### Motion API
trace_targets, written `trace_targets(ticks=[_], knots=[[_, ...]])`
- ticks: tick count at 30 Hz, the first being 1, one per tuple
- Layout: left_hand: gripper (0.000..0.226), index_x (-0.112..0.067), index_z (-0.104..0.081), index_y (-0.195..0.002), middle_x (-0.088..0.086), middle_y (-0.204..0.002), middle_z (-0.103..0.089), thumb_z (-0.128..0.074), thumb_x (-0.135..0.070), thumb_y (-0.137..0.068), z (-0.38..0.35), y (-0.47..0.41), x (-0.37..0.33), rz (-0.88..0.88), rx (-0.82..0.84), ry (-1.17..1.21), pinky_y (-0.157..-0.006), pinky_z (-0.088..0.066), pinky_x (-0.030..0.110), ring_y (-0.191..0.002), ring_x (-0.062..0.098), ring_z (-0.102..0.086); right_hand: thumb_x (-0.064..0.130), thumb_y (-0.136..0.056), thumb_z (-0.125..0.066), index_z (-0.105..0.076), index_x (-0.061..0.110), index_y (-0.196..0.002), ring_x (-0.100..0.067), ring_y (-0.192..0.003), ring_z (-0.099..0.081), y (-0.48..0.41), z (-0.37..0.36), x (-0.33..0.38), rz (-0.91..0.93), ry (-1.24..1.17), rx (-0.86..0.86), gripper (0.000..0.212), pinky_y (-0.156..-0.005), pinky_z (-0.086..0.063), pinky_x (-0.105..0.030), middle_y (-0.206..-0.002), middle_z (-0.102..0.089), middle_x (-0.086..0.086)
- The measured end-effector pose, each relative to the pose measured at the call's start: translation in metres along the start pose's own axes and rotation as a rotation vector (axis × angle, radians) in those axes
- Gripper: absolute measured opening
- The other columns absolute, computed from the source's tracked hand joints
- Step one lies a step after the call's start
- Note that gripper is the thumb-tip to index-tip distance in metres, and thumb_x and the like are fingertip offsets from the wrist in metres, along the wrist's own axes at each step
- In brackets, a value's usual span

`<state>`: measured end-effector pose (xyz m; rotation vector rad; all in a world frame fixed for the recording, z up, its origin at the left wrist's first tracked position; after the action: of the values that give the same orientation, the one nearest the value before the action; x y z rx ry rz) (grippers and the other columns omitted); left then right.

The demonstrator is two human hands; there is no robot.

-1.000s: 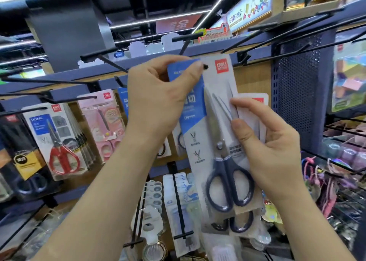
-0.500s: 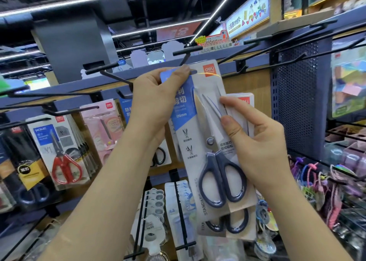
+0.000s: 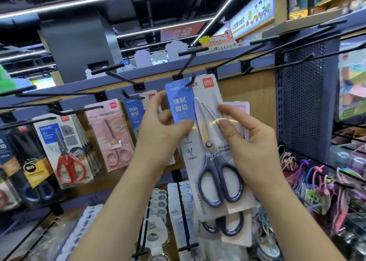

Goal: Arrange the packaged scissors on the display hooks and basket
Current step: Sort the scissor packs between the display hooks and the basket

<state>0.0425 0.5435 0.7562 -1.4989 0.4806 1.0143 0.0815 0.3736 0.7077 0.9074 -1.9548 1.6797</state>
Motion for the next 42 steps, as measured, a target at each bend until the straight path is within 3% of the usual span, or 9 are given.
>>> trace_targets(ticks=[4,10,14,18,22,28,31,36,42], knots=[[0.062,-0.049,-0.051,-0.129,0.031,-0.080,-0.059,-0.069,-0.006,-0.088,0.008,0.020,0.020,-0.058,0.000,-0.135,-0.064,-0.052,0.040,-0.064,0.025,-0.056,0.013,-0.102,-0.051,-0.069,0.024,-0.117,-0.001,-0.111,-0.064,-0.009,-0.004,-0.006,0.030,0.056,0.011,0.026,-0.094,-0.049,-0.019,-0.113,-0.071,0.014],[0.057,-0.030,-0.051,-0.142,0.003,-0.068,-0.051,-0.066,-0.008,-0.091,0.021,-0.027,0.050,-0.069,-0.113,-0.412,-0.061,-0.041,0.009,-0.055,-0.001,-0.046,0.011,-0.101,-0.047,-0.057,0.025,-0.131,0.015,-0.098,-0.054,-0.023,0.050,-0.013,0.132,0.363,-0.192,0.034,-0.092,-0.041,-0.013,-0.113,-0.058,0.027],[0.059,-0.032,-0.044,-0.145,-0.007,-0.059,-0.039,-0.064,-0.011,-0.093,0.019,-0.058,0.075,-0.066,-0.112,-0.588,-0.061,-0.038,0.019,-0.051,0.002,-0.040,0.020,-0.095,-0.057,-0.040,0.034,-0.142,-0.002,-0.108,-0.060,-0.020,0.081,-0.018,0.097,0.263,-0.272,0.052,-0.096,-0.047,-0.025,-0.129,-0.060,0.005],[0.062,-0.032,-0.037,-0.150,0.001,-0.062,-0.047,-0.059,-0.010,-0.096,0.014,-0.077,0.095,-0.045,-0.089,-0.681,-0.063,-0.040,0.018,-0.056,0.008,-0.042,0.022,-0.091,-0.061,-0.061,0.029,-0.111,-0.016,-0.096,-0.065,-0.020,0.074,-0.025,0.018,0.157,-0.224,0.021,-0.092,-0.054,-0.050,-0.107,-0.069,0.000],[0.065,-0.032,-0.033,-0.151,-0.003,-0.063,-0.044,-0.054,-0.002,-0.097,0.010,-0.077,0.102,-0.013,-0.094,-0.668,-0.055,-0.034,0.001,-0.056,0.005,-0.040,0.020,-0.096,-0.063,-0.071,0.019,-0.088,-0.018,-0.080,-0.065,-0.016,0.068,-0.037,-0.111,0.036,-0.181,0.011,-0.078,-0.056,-0.048,-0.090,-0.075,-0.005],[0.049,-0.033,-0.041,-0.146,0.006,-0.095,-0.067,-0.045,-0.013,-0.102,0.013,-0.054,0.062,-0.129,-0.122,-0.865,-0.074,-0.049,0.036,-0.081,0.024,-0.062,0.021,-0.101,-0.053,-0.069,0.016,-0.083,-0.005,-0.068,-0.067,-0.014,0.059,-0.041,-0.180,-0.063,-0.160,0.025,-0.062,-0.055,-0.024,-0.075,-0.075,0.008],[0.027,-0.028,-0.065,-0.121,-0.007,-0.094,-0.070,-0.046,-0.024,-0.102,0.017,-0.036,0.022,-0.207,-0.167,-0.673,-0.077,-0.056,0.038,-0.084,0.013,-0.065,0.027,-0.103,-0.050,-0.068,0.017,-0.083,-0.006,-0.074,-0.065,-0.014,0.049,-0.039,-0.170,-0.046,-0.095,0.028,-0.066,-0.054,-0.025,-0.079,-0.074,0.008],[0.008,-0.024,-0.071,-0.090,-0.001,-0.091,-0.075,-0.063,-0.025,-0.092,-0.035,-0.003,-0.011,-0.063,0.233,-0.173,-0.066,-0.060,0.026,-0.082,0.011,-0.071,0.039,-0.102,-0.045,-0.065,0.008,-0.087,-0.003,-0.073,-0.057,-0.009,0.016,-0.018,-0.037,0.037,0.040,0.040,-0.064,-0.047,-0.025,-0.077,-0.066,0.006],[0.010,-0.022,-0.068,-0.080,-0.011,-0.073,-0.073,-0.071,-0.016,-0.087,-0.014,-0.004,-0.049,-0.287,0.030,-0.123,-0.061,-0.056,0.023,-0.070,0.008,-0.071,0.036,-0.093,-0.048,-0.065,0.016,-0.097,-0.002,-0.074,-0.062,0.003,-0.009,-0.009,-0.089,-0.123,0.287,0.027,-0.066,-0.051,-0.018,-0.083,-0.070,0.010]])
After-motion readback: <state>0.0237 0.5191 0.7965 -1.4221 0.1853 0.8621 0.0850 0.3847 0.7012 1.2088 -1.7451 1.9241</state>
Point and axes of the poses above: each hand's wrist, its own y-axis away from the middle knuckle, its own z-axis out of the back of the hand, x = y × z, the point moved 9 cm from there along -y, towards the middle knuckle
